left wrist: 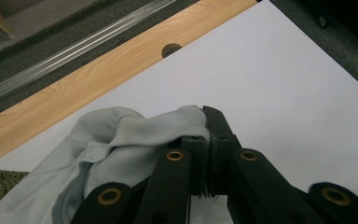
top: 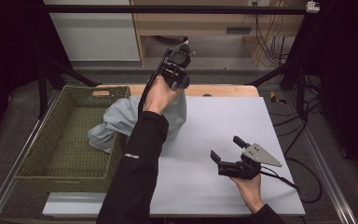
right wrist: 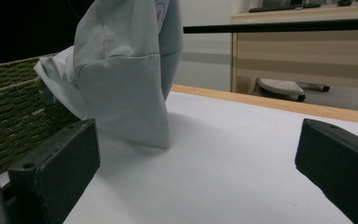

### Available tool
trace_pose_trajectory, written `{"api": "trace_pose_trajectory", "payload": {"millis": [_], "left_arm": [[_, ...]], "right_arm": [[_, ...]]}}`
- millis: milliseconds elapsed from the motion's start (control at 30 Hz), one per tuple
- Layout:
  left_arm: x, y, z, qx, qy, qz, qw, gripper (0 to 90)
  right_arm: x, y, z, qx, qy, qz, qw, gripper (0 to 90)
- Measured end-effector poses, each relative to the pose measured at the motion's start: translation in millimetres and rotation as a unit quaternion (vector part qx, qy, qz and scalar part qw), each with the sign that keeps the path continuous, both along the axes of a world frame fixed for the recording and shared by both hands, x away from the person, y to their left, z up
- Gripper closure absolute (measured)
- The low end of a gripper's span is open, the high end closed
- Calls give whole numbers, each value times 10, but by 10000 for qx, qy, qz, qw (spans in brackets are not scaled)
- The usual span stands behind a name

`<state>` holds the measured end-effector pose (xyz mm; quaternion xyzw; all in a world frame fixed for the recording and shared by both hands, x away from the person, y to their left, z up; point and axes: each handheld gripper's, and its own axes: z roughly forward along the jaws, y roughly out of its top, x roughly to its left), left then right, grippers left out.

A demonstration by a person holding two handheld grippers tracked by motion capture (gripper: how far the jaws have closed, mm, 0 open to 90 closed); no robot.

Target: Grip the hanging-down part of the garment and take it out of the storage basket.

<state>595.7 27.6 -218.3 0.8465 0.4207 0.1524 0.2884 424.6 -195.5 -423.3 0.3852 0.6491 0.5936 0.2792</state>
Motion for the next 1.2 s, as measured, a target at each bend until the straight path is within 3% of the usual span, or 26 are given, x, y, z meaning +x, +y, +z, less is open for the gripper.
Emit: {"api": "trace_pose_trajectory", "payload": {"millis": [267, 300, 500, 567, 800, 967, 1200], "left_arm": [[-4, 5, 24, 22, -4, -16, 10000, 872], [-7, 7, 27, 24, -8, -23, 10000, 872], [-20, 18, 39, 13, -20, -32, 10000, 872], [-24, 21, 40, 2, -23, -29, 10000, 872], [-34, 28, 44, 35, -17, -44, 10000, 872], [-26, 33, 36, 19, -9, -48, 10000, 872], [-28, 32, 36, 34, -6, -61, 10000, 872]], "right_arm": [[107, 146, 72, -74, -9, 200, 9998, 4], [133, 145, 75, -199, -147, 261, 9994, 4], [182, 291, 137, -126, -156, 394, 9990, 4], [230, 361, 172, -144, -251, 449, 9986, 4], [328, 500, 261, -141, -217, 469, 9986, 5], [420, 586, 275, -174, -275, 548, 9980, 5], [543, 722, 251, -240, -171, 609, 9977, 5]]}}
